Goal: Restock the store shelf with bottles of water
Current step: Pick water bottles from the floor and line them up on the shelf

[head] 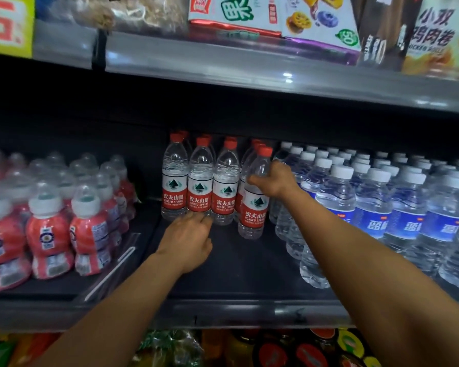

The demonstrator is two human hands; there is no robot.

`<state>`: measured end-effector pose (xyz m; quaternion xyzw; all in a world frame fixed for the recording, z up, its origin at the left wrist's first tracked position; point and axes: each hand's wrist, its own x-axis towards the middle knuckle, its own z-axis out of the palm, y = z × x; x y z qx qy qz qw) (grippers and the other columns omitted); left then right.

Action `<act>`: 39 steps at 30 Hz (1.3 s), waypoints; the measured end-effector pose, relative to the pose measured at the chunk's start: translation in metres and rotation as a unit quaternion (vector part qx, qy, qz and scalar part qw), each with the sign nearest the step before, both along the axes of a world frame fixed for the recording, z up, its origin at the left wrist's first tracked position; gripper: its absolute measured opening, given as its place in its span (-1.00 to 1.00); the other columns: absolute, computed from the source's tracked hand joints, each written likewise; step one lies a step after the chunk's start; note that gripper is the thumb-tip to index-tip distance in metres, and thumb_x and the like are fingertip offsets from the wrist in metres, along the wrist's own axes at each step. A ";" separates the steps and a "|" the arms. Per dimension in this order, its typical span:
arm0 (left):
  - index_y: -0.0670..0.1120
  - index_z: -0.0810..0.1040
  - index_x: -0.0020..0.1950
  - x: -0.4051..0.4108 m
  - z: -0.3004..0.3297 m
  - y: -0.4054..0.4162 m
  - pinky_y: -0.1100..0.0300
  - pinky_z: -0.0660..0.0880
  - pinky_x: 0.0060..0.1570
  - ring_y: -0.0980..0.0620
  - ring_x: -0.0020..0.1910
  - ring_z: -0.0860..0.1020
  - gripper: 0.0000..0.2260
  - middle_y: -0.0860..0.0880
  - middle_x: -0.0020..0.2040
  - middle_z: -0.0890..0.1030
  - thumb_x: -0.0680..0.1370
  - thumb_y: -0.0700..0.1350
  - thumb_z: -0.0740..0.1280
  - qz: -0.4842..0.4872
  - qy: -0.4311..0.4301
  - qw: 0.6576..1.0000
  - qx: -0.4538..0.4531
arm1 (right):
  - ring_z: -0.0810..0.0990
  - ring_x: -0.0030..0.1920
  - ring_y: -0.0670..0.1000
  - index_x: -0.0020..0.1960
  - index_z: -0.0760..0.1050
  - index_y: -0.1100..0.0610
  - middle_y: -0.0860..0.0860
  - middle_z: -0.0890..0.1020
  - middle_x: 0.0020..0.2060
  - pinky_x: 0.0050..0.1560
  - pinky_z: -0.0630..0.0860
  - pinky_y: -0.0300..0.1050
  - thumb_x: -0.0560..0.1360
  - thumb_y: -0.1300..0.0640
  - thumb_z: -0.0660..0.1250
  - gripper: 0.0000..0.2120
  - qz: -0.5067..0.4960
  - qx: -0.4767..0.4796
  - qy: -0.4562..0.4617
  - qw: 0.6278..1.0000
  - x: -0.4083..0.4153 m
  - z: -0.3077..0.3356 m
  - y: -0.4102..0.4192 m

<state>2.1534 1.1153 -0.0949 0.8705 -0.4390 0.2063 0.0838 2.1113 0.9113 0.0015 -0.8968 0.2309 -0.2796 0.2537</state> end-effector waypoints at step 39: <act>-0.08 0.47 0.21 -0.248 -0.089 0.138 0.03 0.50 0.05 -0.13 0.16 0.50 -0.72 -0.10 0.17 0.52 0.54 -0.03 0.21 0.021 0.105 0.989 0.106 | 0.47 0.19 0.18 0.25 0.40 0.19 0.15 0.53 0.17 0.07 0.46 0.04 0.54 0.03 0.22 -0.65 0.173 -0.193 0.184 0.948 -0.300 -0.190 0.203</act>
